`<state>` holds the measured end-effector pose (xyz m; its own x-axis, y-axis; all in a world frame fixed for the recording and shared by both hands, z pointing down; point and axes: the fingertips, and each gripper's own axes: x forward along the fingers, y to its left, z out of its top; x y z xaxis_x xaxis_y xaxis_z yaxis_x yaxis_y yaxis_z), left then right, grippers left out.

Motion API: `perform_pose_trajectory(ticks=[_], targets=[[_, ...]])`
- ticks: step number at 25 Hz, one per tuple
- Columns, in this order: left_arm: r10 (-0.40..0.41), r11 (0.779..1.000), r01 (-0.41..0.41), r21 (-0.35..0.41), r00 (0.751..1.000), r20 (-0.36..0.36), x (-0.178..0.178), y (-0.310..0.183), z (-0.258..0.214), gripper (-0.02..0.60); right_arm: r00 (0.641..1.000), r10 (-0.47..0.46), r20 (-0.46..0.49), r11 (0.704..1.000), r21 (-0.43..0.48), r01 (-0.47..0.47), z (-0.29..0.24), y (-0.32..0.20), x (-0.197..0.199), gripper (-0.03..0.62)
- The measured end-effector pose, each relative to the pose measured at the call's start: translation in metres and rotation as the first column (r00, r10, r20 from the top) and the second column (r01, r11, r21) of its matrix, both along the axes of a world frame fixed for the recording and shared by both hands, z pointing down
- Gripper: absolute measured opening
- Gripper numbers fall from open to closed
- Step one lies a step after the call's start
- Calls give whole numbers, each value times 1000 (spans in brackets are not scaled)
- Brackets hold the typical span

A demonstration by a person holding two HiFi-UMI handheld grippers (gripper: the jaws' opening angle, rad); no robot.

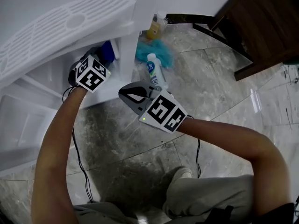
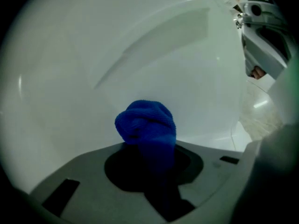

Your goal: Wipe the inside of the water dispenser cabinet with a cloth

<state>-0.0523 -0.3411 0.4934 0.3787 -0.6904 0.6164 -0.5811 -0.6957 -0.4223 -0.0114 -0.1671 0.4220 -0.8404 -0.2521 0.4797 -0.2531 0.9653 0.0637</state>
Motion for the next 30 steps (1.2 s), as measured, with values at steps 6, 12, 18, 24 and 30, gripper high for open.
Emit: perform_pose_trajectory(ticks=[6, 12, 18, 24, 30], targets=[[-12, 1000, 12, -8, 1000, -12, -2, -6, -2, 101, 999, 12, -39, 1000, 1, -12, 10, -4, 10, -2], [91, 995, -92, -26, 995, -35, 10, 25, 1, 101, 999, -35, -22, 999, 13, 36, 2, 2, -8, -2], [23, 1000, -24, -16, 1000, -16, 4, 6, 1, 103, 995, -89, -49, 996, 22, 91, 9, 16, -3, -2], [-71, 997, 70, -29, 997, -41, -5, -13, -1, 103, 994, -82, -76, 997, 6, 83, 15, 12, 4, -2], [-39, 999, 34, -33, 986, -160, 7, 11, -24, 103, 989, -95, -114, 995, 15, 97, 13, 14, 0, -2]])
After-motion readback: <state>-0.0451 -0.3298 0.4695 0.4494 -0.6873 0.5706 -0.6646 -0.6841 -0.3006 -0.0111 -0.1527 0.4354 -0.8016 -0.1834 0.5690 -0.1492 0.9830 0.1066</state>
